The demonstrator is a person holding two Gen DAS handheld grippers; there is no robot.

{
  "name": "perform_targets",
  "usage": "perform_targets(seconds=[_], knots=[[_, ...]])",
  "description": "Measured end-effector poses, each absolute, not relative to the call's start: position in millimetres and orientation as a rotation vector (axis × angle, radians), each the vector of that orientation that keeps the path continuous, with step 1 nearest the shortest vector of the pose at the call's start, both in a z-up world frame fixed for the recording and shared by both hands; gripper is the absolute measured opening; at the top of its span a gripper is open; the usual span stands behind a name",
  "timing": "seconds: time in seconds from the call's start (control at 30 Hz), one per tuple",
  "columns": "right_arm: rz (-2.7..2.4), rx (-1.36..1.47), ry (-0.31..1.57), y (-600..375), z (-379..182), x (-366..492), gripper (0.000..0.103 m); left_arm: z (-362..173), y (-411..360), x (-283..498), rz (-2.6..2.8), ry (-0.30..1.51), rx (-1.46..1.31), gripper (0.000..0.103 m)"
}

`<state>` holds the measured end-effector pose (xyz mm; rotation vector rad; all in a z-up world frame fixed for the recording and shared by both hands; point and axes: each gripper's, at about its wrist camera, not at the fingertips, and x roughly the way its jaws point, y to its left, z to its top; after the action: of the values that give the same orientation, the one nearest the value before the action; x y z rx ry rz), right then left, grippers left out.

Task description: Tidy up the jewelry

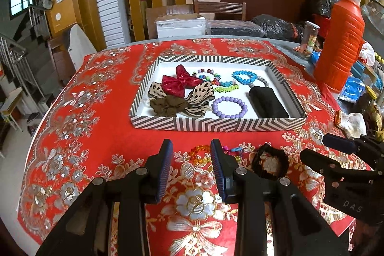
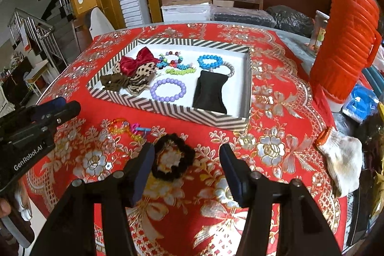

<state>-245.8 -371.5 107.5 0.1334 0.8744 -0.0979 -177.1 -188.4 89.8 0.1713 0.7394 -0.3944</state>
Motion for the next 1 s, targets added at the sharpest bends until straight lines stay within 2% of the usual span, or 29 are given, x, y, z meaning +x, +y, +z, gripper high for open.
perform_targets(seconds=[1.0], knots=[[-0.092, 0.164, 0.87, -358, 108, -254, 0.063, 86, -179, -188, -0.384, 0.744, 0.133, 0.024]])
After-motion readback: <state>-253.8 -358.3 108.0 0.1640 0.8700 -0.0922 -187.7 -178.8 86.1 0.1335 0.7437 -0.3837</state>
